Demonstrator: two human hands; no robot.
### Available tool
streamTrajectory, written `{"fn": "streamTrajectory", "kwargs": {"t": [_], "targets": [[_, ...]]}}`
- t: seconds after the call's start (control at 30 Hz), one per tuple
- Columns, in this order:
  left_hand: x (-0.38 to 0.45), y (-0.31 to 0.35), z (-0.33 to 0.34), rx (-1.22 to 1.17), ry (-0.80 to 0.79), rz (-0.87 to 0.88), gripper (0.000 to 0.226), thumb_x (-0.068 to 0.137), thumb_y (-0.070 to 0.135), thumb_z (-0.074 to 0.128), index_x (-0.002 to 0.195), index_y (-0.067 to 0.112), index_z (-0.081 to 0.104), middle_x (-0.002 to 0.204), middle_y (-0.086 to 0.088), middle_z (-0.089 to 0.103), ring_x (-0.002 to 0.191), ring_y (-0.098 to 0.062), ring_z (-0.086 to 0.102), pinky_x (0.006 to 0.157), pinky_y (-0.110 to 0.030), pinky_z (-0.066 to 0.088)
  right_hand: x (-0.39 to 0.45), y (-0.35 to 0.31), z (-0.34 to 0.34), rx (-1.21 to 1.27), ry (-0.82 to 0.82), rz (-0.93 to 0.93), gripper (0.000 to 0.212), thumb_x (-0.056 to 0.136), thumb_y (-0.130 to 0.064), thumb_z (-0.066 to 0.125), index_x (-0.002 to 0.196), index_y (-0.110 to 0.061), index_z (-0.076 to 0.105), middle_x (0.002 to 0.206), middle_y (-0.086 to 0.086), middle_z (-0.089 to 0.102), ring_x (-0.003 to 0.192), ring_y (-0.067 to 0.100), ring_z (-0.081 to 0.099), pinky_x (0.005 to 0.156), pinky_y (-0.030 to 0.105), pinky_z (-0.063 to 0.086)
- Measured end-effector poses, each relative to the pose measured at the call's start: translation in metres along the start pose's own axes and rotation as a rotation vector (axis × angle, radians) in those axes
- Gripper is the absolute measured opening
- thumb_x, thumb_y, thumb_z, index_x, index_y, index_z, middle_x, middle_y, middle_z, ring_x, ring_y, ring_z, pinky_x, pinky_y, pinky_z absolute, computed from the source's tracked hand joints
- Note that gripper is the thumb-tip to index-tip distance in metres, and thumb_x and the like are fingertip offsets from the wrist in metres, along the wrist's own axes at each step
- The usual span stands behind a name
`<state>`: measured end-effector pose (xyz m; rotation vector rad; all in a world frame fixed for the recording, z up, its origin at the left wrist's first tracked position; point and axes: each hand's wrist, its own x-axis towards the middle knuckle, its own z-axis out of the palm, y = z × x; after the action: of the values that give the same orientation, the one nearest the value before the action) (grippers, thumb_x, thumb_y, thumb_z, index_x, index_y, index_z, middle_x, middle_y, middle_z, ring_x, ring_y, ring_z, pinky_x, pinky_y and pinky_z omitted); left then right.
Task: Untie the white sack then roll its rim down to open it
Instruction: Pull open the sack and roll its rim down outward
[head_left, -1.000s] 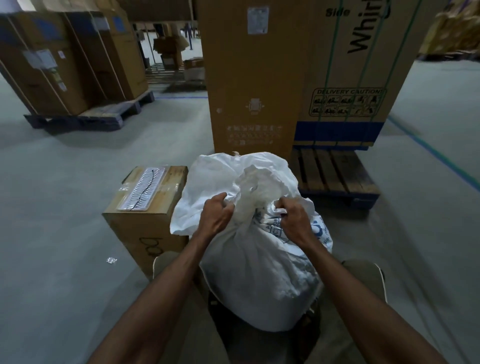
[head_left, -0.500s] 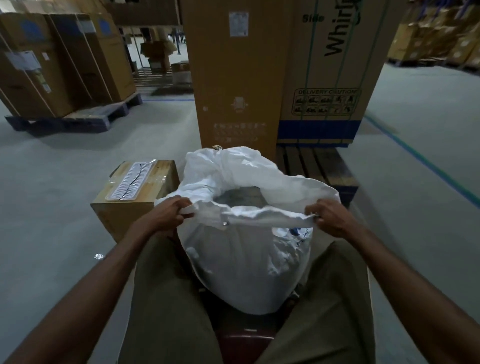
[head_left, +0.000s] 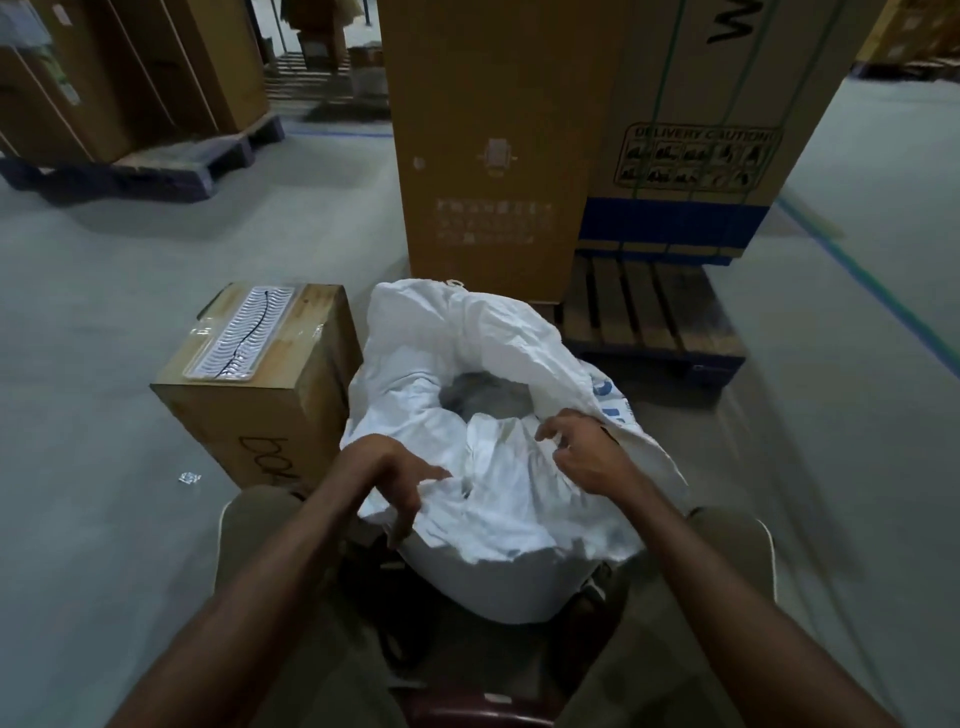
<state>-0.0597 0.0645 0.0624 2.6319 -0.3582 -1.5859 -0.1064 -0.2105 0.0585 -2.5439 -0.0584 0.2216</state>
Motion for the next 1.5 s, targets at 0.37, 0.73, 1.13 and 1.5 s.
{"fn": "streamTrajectory", "kwargs": {"t": [0.37,0.73,1.13,1.5], "targets": [[0.026,-0.006,-0.090,-0.215,0.018,0.160,0.072,0.098,0.000,0.053,0.155,0.041,0.038,0.153,-0.013,0.046,0.124,-0.033,0.060,0.094,-0.034,0.059,0.081,-0.047,0.020,-0.415,0.531,-0.232,0.038,0.076,0.001,0.067,0.113,-0.008,0.071,0.120,0.013,0.066,0.107,0.031,0.064,0.094,0.043,0.048],[0.036,0.019,-0.099,-0.133,0.132,0.042,0.069,0.097,0.018,0.064,0.157,0.027,0.033,0.142,-0.012,0.052,0.106,-0.027,0.066,0.070,-0.027,0.060,0.144,-0.045,0.001,-0.277,0.313,0.324,0.068,0.102,-0.051,0.046,0.154,-0.010,0.028,0.163,0.032,0.017,0.149,0.051,0.017,0.122,0.057,0.014],[-0.001,0.048,-0.079,-0.101,0.600,0.383,0.048,0.100,0.019,0.065,0.146,0.017,0.053,0.142,-0.004,0.061,0.122,-0.025,0.062,0.101,-0.032,0.047,0.102,-0.048,-0.023,0.206,0.255,0.453,0.054,0.098,-0.020,0.056,0.146,-0.009,0.034,0.140,0.018,0.055,0.127,0.038,0.055,0.101,0.049,0.047],[-0.023,0.040,-0.078,0.074,1.254,0.318,0.071,0.082,0.018,0.077,0.143,0.016,0.041,0.148,-0.014,0.038,0.135,-0.033,0.041,0.113,-0.046,0.042,0.001,-0.085,-0.047,-0.054,0.274,0.036,0.045,0.087,-0.006,0.065,0.128,-0.022,0.070,0.119,0.004,0.074,0.108,0.024,0.067,0.082,0.030,0.045]]}}
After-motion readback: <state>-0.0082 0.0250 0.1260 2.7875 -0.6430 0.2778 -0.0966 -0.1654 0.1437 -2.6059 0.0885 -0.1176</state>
